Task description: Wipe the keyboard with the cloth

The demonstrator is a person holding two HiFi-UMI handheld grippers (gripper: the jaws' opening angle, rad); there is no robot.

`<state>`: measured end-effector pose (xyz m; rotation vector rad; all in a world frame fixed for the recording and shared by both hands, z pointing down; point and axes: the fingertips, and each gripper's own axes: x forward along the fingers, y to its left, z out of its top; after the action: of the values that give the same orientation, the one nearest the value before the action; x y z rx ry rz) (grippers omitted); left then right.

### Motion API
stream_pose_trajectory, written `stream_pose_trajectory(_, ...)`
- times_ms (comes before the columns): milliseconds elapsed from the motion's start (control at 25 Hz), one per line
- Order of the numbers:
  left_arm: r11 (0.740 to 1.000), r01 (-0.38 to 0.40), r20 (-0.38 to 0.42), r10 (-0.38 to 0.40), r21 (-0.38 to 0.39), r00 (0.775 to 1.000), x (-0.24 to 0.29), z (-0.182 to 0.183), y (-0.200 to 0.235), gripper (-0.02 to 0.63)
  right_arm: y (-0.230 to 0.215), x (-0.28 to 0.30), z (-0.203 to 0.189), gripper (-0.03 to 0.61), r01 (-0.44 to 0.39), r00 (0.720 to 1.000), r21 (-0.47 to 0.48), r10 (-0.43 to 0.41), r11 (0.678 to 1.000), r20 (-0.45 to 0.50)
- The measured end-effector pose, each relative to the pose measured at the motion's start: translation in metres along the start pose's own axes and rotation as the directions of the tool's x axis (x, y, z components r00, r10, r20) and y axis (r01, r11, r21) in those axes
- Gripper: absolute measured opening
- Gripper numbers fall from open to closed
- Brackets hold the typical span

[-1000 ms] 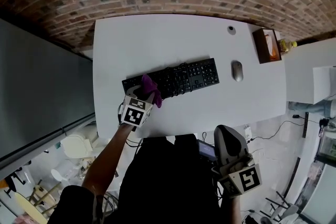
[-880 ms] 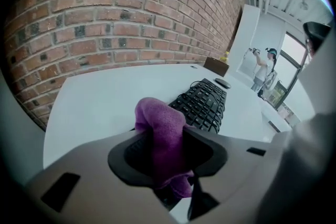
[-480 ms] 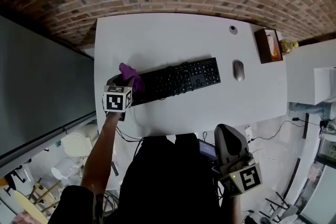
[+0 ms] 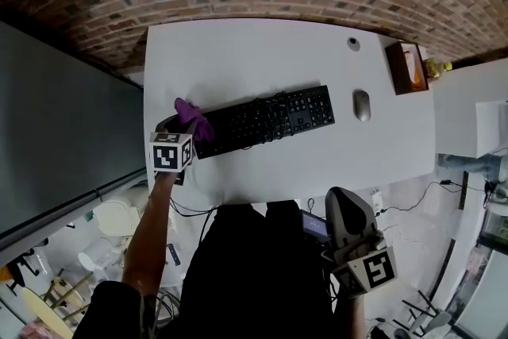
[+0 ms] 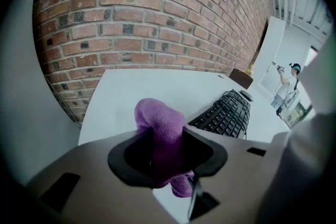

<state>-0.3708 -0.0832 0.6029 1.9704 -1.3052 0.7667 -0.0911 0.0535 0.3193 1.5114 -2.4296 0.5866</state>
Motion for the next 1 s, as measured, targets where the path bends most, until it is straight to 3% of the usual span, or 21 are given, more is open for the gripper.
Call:
stream_pose_trajectory(600, 0.994, 0.064, -0.061, -0.058, 0.09, 0.996, -0.02, -0.057, -0.056, 0.164, -0.004, -0.005, -0.006, 0.018, -0.015, 1.0, 0.014, 0.015, 1.0, -0.01)
stream_pose_trajectory(1000, 0.968, 0.187, -0.139, -0.165, 0.166, 0.976, -0.025, -0.081, -0.118, 0.164, -0.014, -0.008, -0.008, 0.018, -0.024, 1.0, 0.02, 0.024, 1.0, -0.008)
